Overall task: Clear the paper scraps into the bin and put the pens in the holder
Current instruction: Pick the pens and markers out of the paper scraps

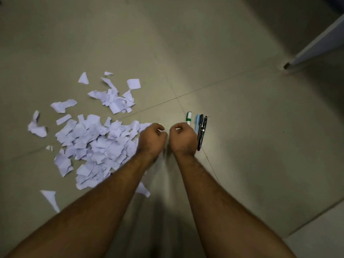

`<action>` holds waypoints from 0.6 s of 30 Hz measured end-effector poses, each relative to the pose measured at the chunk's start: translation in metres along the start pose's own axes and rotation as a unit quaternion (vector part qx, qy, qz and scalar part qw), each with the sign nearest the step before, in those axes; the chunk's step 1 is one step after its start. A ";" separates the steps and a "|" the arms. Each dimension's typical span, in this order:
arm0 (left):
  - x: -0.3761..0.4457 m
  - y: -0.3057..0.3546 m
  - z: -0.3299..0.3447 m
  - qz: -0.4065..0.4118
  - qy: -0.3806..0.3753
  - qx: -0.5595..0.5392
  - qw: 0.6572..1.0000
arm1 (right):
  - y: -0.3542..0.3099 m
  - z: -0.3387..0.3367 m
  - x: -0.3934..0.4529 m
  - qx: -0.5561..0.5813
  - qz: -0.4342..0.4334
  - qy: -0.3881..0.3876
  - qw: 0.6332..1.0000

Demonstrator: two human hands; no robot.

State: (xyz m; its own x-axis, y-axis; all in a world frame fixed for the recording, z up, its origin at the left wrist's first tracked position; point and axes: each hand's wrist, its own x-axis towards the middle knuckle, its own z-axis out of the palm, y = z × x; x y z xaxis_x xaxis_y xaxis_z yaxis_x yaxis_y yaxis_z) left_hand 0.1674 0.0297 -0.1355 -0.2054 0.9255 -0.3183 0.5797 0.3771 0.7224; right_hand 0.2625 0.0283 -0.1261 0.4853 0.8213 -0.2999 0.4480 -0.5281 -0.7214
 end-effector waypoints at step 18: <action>-0.099 -0.172 -0.125 -0.178 0.090 0.072 0.977 | 0.020 0.110 -0.142 -0.266 -0.479 -0.376 0.747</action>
State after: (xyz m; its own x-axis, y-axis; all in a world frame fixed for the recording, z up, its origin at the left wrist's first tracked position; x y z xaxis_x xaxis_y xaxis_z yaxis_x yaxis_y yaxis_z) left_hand -0.0107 -0.1224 -0.1511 -0.5410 0.7335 -0.4114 0.5484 0.6786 0.4886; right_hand 0.1193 -0.0753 -0.1667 -0.7190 0.6609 -0.2151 0.6518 0.5339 -0.5386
